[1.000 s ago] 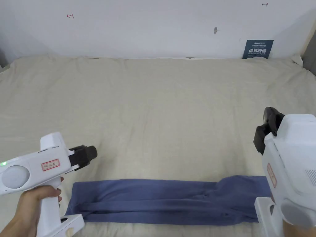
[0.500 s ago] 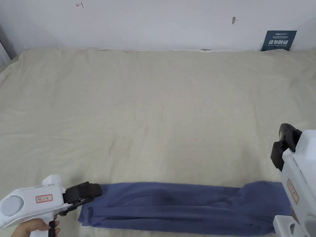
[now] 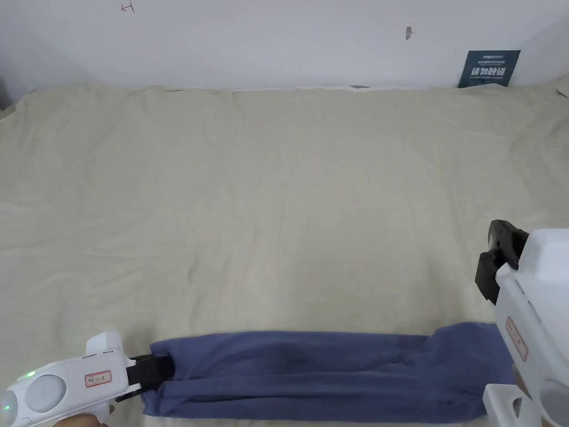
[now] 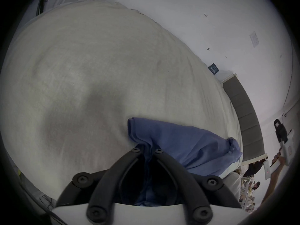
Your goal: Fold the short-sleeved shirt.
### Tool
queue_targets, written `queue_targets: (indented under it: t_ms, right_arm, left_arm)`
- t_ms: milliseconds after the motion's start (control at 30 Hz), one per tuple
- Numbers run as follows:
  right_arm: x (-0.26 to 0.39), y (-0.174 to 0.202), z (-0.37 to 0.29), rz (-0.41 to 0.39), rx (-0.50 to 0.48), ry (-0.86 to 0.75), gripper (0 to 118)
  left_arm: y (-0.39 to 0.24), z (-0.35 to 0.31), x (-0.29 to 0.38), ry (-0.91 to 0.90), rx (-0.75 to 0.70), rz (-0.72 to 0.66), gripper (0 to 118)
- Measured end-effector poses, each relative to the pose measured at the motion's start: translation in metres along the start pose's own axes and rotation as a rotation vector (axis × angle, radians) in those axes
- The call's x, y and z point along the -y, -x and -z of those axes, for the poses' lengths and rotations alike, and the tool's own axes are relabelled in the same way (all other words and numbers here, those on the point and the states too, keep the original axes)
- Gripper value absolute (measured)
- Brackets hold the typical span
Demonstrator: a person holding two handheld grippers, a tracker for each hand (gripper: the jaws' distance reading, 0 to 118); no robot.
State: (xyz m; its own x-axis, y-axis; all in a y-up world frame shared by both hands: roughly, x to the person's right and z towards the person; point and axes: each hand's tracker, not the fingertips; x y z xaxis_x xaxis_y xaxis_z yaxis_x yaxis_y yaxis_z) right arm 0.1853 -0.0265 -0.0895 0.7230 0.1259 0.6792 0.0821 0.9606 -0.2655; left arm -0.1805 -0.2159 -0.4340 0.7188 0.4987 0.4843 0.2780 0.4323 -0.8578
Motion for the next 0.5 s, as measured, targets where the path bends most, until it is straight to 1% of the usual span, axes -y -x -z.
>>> queue_targets:
  t_ms: [33,100,300,367,500]
  right_arm:
    - [-0.001,-0.002,-0.001,0.003,0.000,-0.001,2]
    - [-0.002,-0.006,-0.004,0.003,0.001,-0.005,2]
    - [-0.008,-0.020,-0.010,0.023,0.013,-0.031,2]
    - [-0.010,-0.024,-0.012,0.028,0.013,-0.039,2]
    - [-0.012,-0.032,-0.018,0.041,0.004,-0.059,2]
  left_arm:
    - [0.009,-0.002,-0.008,-0.012,-0.020,0.030,8]
    - [0.000,-0.011,-0.011,-0.039,-0.050,0.077,7]
    - [-0.016,-0.059,-0.023,-0.118,-0.065,0.054,6]
    - [-0.013,-0.074,-0.028,-0.149,-0.119,0.077,6]
    - [-0.003,-0.098,-0.032,-0.165,-0.215,0.047,6]
